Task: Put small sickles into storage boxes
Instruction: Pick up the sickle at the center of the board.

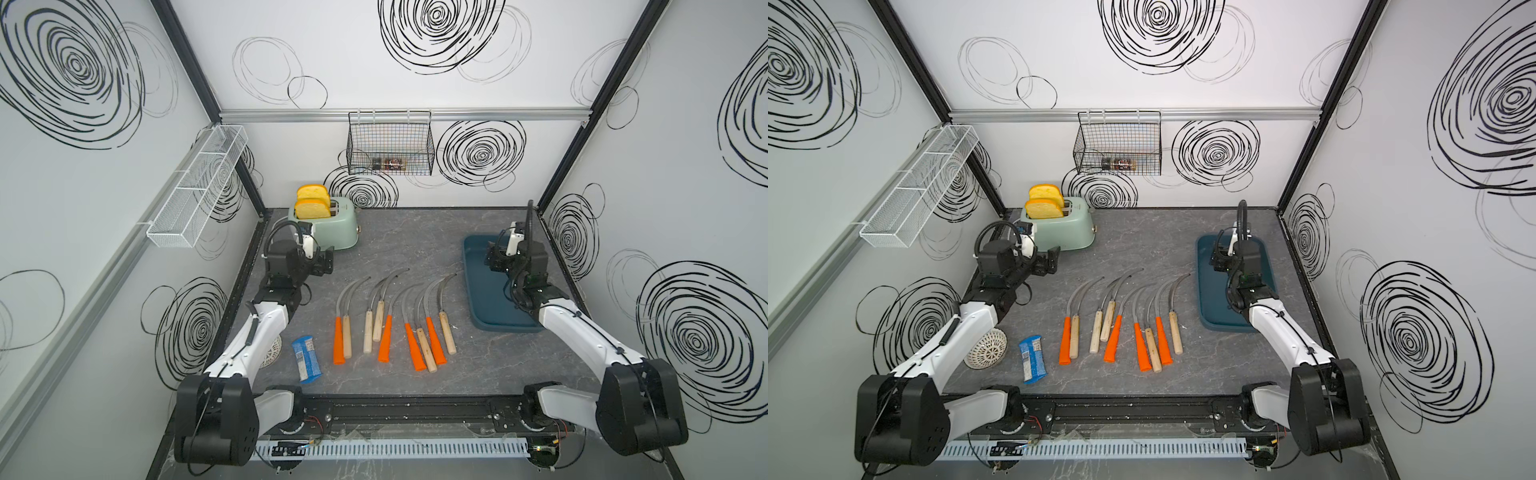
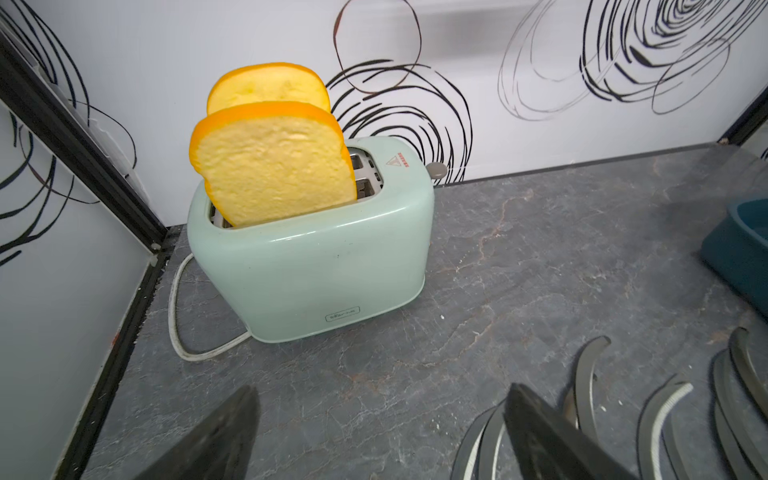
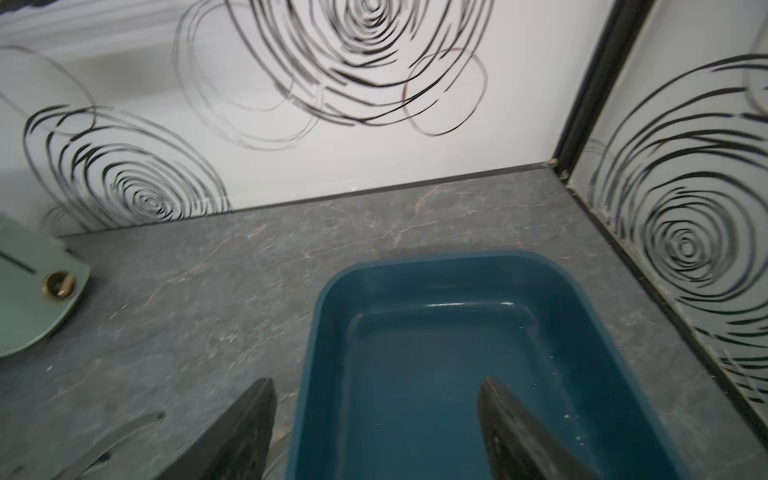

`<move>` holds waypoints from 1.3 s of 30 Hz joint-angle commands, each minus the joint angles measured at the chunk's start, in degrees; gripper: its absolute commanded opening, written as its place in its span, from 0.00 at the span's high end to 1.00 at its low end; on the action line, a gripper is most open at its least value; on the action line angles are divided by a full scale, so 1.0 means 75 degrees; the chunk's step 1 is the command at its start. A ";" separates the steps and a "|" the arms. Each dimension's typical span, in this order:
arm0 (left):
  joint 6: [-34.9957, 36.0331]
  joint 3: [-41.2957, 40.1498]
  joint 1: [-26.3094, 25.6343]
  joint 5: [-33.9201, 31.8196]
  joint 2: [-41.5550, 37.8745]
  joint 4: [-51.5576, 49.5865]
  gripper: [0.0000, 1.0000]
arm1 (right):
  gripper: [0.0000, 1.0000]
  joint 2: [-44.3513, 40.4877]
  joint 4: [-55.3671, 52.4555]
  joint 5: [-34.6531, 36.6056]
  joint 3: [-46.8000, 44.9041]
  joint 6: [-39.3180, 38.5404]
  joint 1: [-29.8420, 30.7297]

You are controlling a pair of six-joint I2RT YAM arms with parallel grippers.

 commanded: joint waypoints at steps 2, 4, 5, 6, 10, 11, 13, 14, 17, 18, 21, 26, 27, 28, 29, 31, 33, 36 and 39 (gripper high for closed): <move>0.0692 0.1277 -0.0162 -0.0371 0.0097 -0.2399 0.04 | 0.22 -0.0081 -0.2199 -0.0213 0.0748 -0.0001 0.1177; 0.0864 0.1399 -0.0153 -0.0374 -0.0056 -0.2675 0.04 | 0.22 -0.0211 -0.2627 -0.0300 0.0904 0.0157 0.1505; 0.0952 0.1406 -0.0158 -0.0334 -0.0148 -0.2791 0.04 | 0.23 -0.0281 -0.2869 -0.0537 0.0992 0.0300 0.1590; 0.0983 0.1406 -0.0159 -0.0272 -0.0251 -0.2861 0.04 | 0.25 -0.0327 -0.3067 -0.0728 0.1062 0.0369 0.1672; 0.1015 0.1636 -0.0157 0.0072 -0.0275 -0.3297 0.04 | 0.31 -0.0314 -0.3991 -0.1143 0.1367 0.0882 0.2109; 0.0962 0.1762 -0.0160 0.0171 -0.0170 -0.3450 0.04 | 0.33 -0.0274 -0.4168 -0.1252 0.1393 0.0985 0.2228; 0.0726 0.2021 -0.0172 0.0208 0.0033 -0.3612 0.04 | 0.36 -0.0171 -0.4521 -0.1389 0.1412 0.1268 0.2504; 0.0574 0.2145 -0.0189 0.0156 0.0171 -0.3654 0.04 | 0.36 -0.0125 -0.4616 -0.1497 0.1395 0.1352 0.2650; 0.0482 0.2699 -0.0281 0.0206 0.0623 -0.3937 0.04 | 0.36 -0.0066 -0.4913 -0.1548 0.1372 0.1651 0.3096; 0.0505 0.2877 -0.0328 0.0187 0.0752 -0.4028 0.04 | 0.36 -0.0049 -0.4981 -0.1517 0.1371 0.1739 0.3280; 0.0567 0.3215 -0.0458 0.0019 0.0982 -0.4145 0.04 | 0.35 0.0019 -0.5167 -0.1368 0.1333 0.1947 0.3652; 0.0702 0.3551 -0.0616 0.0074 0.1238 -0.4484 0.04 | 0.38 0.0343 -0.5444 -0.1373 0.1094 0.2289 0.3782; 0.0699 0.3620 -0.0640 0.0082 0.1309 -0.4566 0.04 | 0.38 0.0453 -0.5534 -0.1347 0.1068 0.2385 0.3784; 0.0693 0.3671 -0.0658 0.0099 0.1357 -0.4616 0.04 | 0.39 0.0586 -0.5657 -0.1286 0.1055 0.2506 0.3790; 0.0674 0.3702 -0.0674 0.0113 0.1406 -0.4641 0.04 | 0.40 0.0720 -0.5774 -0.1216 0.1054 0.2644 0.3793; 0.0656 0.3691 -0.0698 0.0133 0.1448 -0.4604 0.04 | 0.44 0.0976 -0.5831 -0.1238 0.0972 0.2728 0.3800; 0.0626 0.3668 -0.0722 0.0164 0.1483 -0.4550 0.04 | 0.48 0.1225 -0.5836 -0.1268 0.0928 0.2841 0.3805; 0.0592 0.3655 -0.0764 0.0112 0.1495 -0.4461 0.04 | 0.47 0.1365 -0.5694 -0.1256 0.0767 0.2999 0.3861; 0.0641 0.3668 -0.0805 0.0083 0.1495 -0.4455 0.04 | 0.46 0.1398 -0.5667 -0.1130 0.0738 0.3050 0.3874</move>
